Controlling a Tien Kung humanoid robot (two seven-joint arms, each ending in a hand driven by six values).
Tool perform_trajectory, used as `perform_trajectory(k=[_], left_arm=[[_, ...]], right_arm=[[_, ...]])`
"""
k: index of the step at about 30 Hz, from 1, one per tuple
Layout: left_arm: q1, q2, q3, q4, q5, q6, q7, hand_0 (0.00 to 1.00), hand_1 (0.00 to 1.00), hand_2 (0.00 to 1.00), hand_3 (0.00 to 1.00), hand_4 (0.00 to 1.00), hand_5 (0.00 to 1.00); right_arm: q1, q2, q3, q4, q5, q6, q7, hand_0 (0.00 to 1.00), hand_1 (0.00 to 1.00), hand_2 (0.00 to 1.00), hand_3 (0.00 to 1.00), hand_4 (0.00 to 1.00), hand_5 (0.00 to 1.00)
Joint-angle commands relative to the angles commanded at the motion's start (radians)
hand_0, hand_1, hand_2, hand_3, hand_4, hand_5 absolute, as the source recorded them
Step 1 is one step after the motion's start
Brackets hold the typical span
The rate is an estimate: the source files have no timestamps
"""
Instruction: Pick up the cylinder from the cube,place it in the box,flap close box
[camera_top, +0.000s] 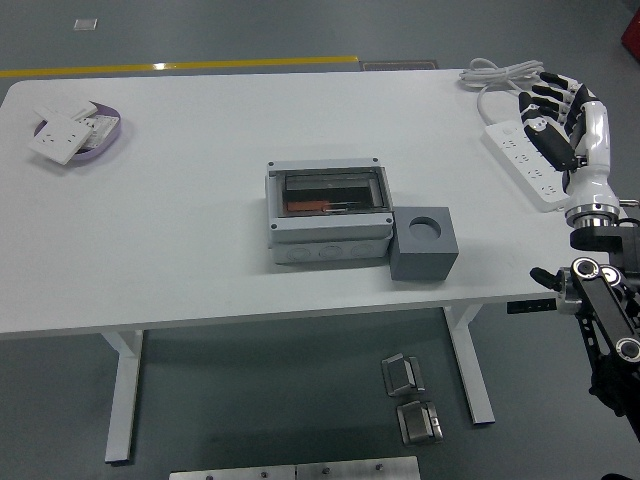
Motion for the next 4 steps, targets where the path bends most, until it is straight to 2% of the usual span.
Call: perform_trajectory(k=[4], left_arm=[[0.001,0.003,0.009,0.0,-0.002,0.0,-0.005,0.591,0.614,0.61,0.648,0.677,0.298]], right_arm=[[0.017,0.011,-0.01,0.002,-0.038,-0.005,-0.009,0.712,0.691,0.688,0.716,0.745,0.317]])
